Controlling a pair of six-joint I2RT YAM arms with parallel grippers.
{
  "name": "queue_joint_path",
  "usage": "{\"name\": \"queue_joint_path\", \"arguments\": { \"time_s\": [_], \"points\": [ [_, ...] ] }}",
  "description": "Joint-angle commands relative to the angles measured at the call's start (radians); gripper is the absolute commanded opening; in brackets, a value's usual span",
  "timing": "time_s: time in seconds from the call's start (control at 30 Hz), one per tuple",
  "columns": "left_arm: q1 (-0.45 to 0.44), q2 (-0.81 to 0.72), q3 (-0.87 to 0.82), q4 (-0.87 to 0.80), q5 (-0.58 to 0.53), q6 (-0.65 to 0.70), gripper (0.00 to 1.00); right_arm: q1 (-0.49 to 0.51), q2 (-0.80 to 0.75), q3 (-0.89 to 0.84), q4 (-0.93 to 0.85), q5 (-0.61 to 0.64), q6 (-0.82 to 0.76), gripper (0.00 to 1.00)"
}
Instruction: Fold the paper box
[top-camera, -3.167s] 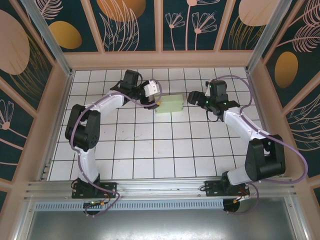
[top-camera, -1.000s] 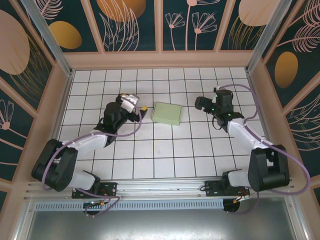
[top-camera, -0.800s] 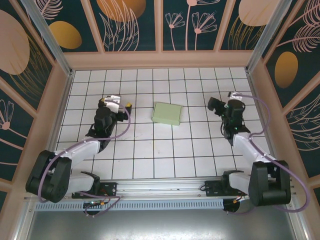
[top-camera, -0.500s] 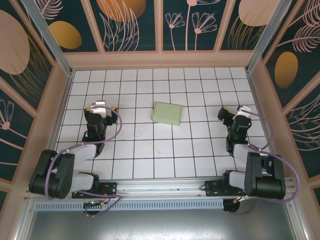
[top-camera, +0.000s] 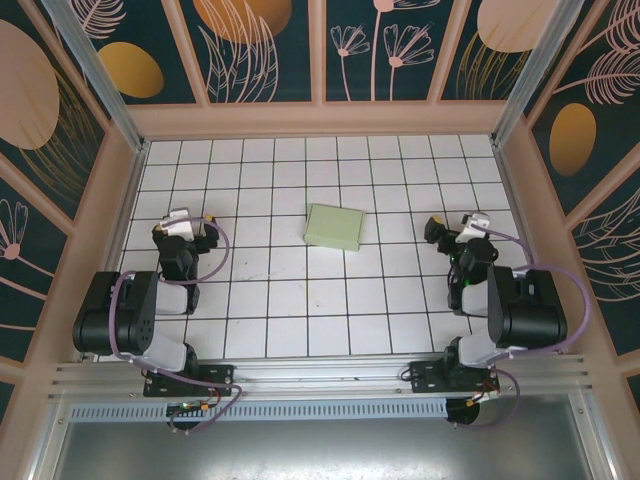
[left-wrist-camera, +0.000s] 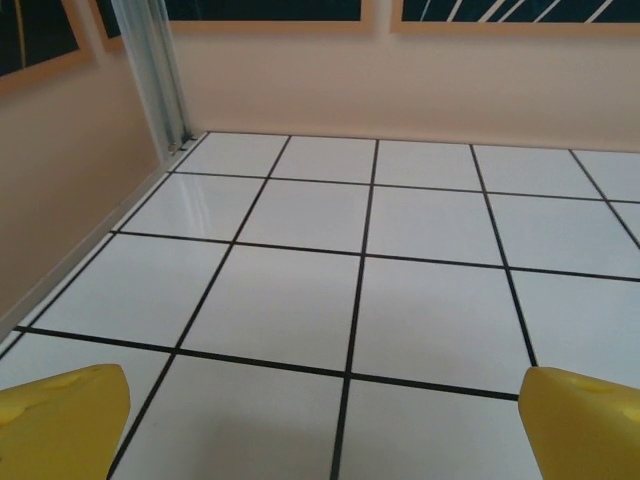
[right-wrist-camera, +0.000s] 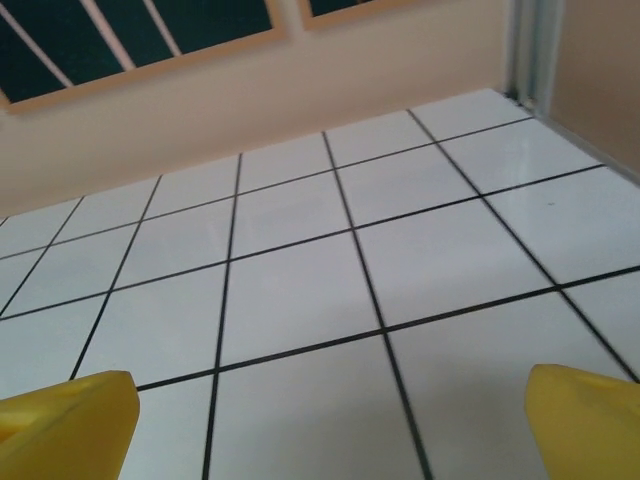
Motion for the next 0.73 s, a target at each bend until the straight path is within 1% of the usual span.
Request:
{"name": "queue_joint_path", "arguments": {
  "time_s": [0.0, 0.07, 0.7],
  "points": [
    [0.003, 0.001, -0.004, 0.096, 0.039, -0.029, 0.99, 0.026, 0.021, 0.035, 0.043, 0.015, -0.056, 0.99],
    [0.002, 0.002, -0.006, 0.098, 0.038, -0.028, 0.99, 0.040, 0.022, 0.038, 0.036, 0.039, -0.067, 0.99],
    [0.002, -0.001, -0.006, 0.097, 0.040, -0.029, 0.99, 0.048, 0.019, 0.039, 0.031, 0.053, -0.070, 0.99]
  ]
}}
